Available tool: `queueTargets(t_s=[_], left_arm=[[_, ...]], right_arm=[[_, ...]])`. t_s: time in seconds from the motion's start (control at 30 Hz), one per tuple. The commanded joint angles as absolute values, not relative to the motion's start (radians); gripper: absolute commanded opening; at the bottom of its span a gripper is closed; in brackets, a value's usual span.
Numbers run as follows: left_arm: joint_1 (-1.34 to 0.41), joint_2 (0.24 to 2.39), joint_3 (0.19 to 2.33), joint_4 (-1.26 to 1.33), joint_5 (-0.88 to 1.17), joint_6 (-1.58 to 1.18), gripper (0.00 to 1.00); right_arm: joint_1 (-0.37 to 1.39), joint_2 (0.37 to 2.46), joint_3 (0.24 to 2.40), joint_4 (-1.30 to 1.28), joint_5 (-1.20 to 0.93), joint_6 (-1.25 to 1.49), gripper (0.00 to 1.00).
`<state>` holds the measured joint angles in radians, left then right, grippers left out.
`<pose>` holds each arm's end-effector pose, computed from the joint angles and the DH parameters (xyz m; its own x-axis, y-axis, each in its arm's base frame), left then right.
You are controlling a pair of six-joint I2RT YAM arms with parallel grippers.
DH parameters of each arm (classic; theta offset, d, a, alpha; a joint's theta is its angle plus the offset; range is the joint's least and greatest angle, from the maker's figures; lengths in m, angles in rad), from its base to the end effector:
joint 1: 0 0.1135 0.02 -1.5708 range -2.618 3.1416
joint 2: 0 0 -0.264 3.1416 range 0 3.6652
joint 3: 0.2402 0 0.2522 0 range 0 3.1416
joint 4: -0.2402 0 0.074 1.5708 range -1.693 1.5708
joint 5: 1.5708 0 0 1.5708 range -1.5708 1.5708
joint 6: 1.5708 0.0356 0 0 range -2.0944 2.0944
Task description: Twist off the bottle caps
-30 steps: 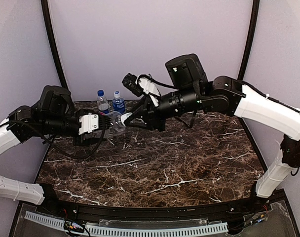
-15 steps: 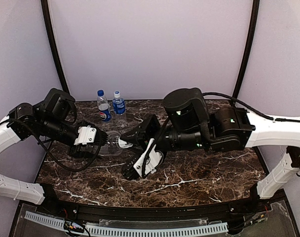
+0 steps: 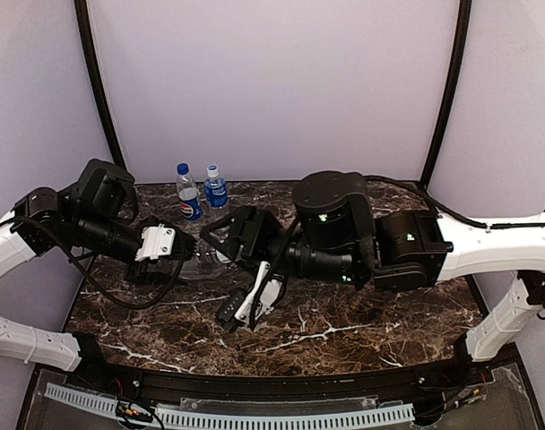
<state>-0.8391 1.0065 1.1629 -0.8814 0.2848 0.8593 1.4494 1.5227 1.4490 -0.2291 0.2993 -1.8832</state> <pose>0.1211 -0.1498 0.3623 0.3580 0.6893 -0.6299 0.8936 -0.0572 0.4452 0.0539 0.3552 0.3868 0.8813 -0.2850 0.3770 0.2467 -0.4031 -0.8813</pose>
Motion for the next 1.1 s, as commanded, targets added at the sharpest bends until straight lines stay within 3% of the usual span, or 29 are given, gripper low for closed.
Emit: queueTargets(t_s=[0.0,0.1,0.2,0.33,0.47,0.53,0.67,0.87,1.07], left_arm=[[-0.859,1.012,1.173,-0.753,0.309,0.83,0.35],[-0.86,1.002,1.15,-0.679,0.238,0.811,0.36],[-0.861,0.992,1.122,-0.573,0.141,0.805,0.36],[-0.86,0.993,1.096,-0.469,0.039,0.807,0.36],[-0.86,0.995,1.068,-0.388,-0.055,0.825,0.36],[-0.86,0.998,1.055,-0.361,-0.084,0.837,0.36],[-0.86,1.006,1.043,-0.327,-0.116,0.848,0.36],[-0.86,1.012,1.033,-0.308,-0.124,0.868,0.36],[-0.86,1.011,1.025,-0.307,-0.126,0.874,0.36]], right_arm=[[1.456,1.508,1.414,0.12,0.307,-1.707,0.97],[1.456,1.454,1.361,0.209,0.35,-1.496,0.99],[1.45,1.388,1.36,0.074,0.341,-1.188,0.98],[1.391,1.298,1.361,-0.159,0.135,-0.716,0.99],[1.238,1.289,1.407,-0.182,-0.041,-0.097,0.99],[1.185,1.31,1.444,-0.202,-0.036,0.249,0.98],[1.163,1.35,1.505,-0.271,0.059,0.645,0.94],[1.163,1.431,1.589,-0.344,0.053,0.796,0.93],[1.16,1.526,1.69,-0.405,0.011,0.783,0.74]])
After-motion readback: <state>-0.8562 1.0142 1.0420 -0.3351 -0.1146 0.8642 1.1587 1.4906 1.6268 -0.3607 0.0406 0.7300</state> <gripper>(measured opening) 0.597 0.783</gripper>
